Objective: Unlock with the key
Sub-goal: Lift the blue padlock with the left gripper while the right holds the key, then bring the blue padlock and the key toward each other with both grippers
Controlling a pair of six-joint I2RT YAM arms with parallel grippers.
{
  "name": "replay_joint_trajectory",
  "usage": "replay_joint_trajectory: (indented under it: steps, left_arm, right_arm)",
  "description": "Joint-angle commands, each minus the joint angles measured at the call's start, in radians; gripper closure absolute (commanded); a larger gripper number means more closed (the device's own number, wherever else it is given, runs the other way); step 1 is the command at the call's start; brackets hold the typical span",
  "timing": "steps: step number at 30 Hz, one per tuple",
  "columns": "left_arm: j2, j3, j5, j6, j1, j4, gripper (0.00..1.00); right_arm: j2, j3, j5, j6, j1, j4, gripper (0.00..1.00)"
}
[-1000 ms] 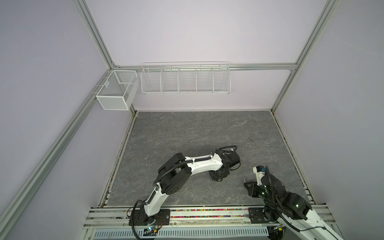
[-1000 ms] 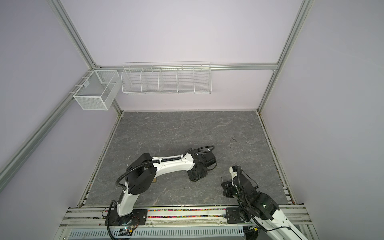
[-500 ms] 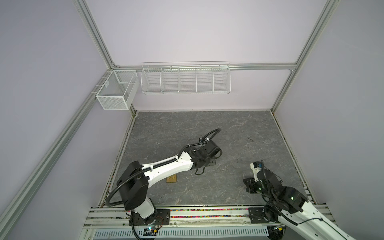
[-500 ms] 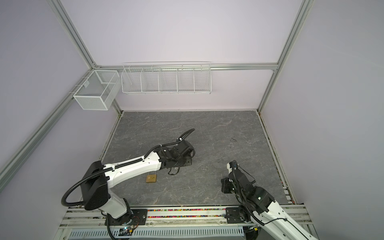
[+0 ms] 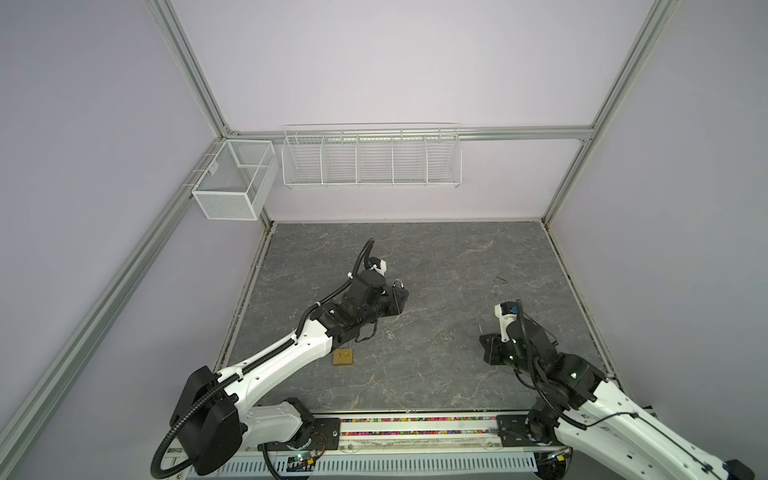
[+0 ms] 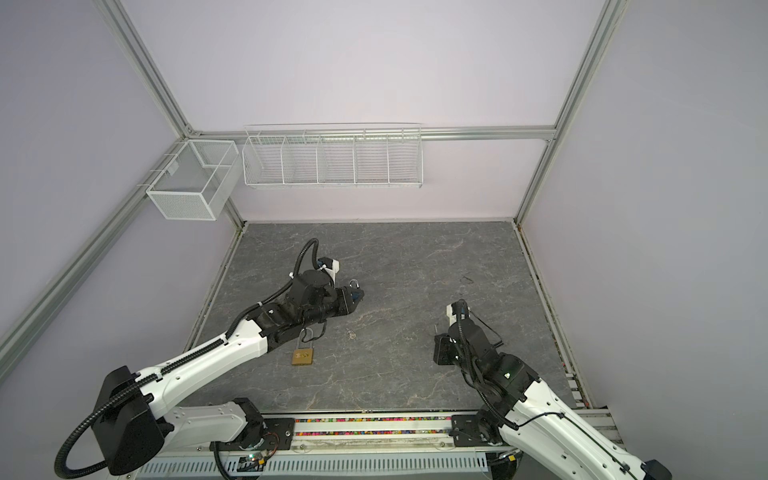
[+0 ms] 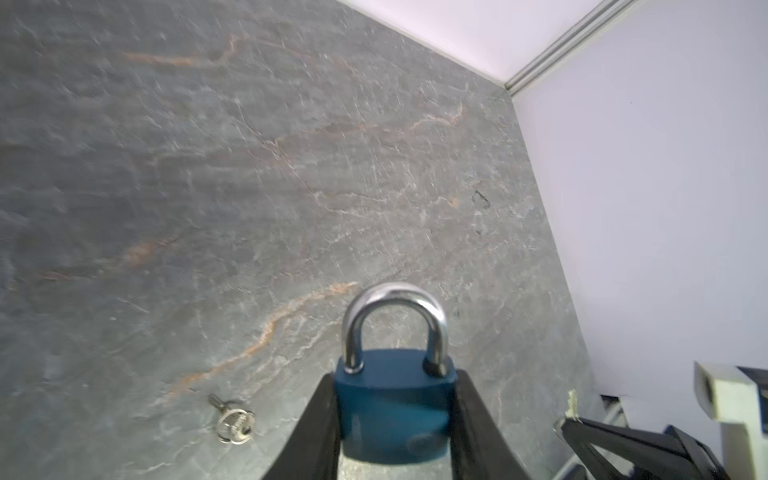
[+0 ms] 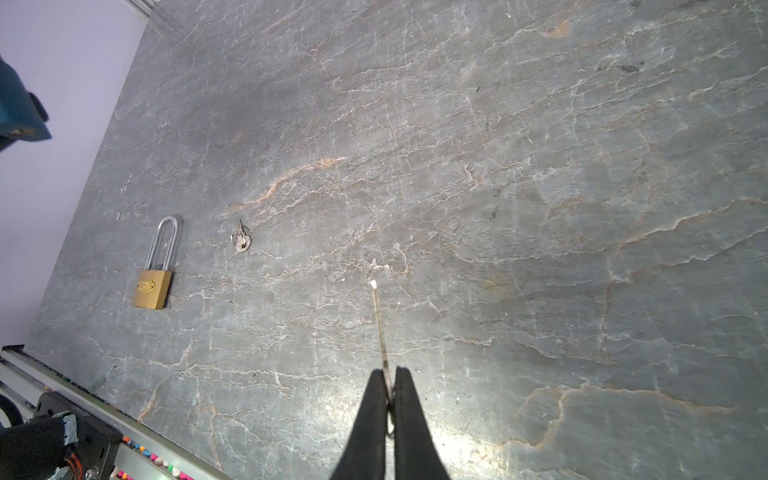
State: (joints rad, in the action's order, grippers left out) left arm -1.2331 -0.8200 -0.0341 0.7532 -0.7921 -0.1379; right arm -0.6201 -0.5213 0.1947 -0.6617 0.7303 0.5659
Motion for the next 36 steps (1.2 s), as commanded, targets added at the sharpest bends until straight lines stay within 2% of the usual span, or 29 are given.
replay_joint_trajectory:
  steps: [1, 4, 9, 14, 17, 21, 24, 30, 36]
  left_arm:
    - [0.020, 0.143, -0.085, 0.119, -0.002, 0.308, 1.00]
    - [0.038, 0.213, -0.076, 0.160, -0.004, 0.423, 1.00]
    - [0.087, 0.185, -0.007, 0.115, -0.011, 0.340, 1.00]
    - [0.062, 0.147, 0.020, 0.094, -0.011, 0.302, 1.00]
    - [0.035, 0.161, 0.023, 0.138, -0.014, 0.345, 1.00]
    - [-0.009, 0.255, 0.046, 0.209, -0.019, 0.492, 1.00]
    - [-0.031, 0.289, 0.069, 0.244, -0.026, 0.586, 1.00]
    - [-0.024, 0.280, 0.168, 0.298, -0.055, 0.570, 1.00]
    - [0.012, 0.311, 0.191, 0.373, -0.059, 0.557, 1.00]
  right_arm:
    - [0.013, 0.043, 0.012, -0.005, 0.009, -0.031, 0.93]
    - [0.044, 0.054, 0.010, -0.012, 0.010, -0.012, 0.93]
    - [0.030, 0.063, 0.011, -0.048, 0.018, -0.047, 0.93]
    - [-0.069, 0.048, 0.001, -0.039, 0.049, -0.134, 0.93]
    - [-0.102, 0.033, 0.019, -0.011, 0.063, -0.143, 0.93]
    - [-0.131, 0.038, 0.002, 0.012, 0.063, -0.229, 0.93]
    - [-0.175, 0.002, -0.016, 0.045, 0.066, -0.221, 0.93]
    - [-0.244, -0.005, -0.072, 0.087, 0.101, -0.288, 0.93]
    - [-0.320, -0.016, -0.112, 0.110, 0.197, -0.427, 0.93]
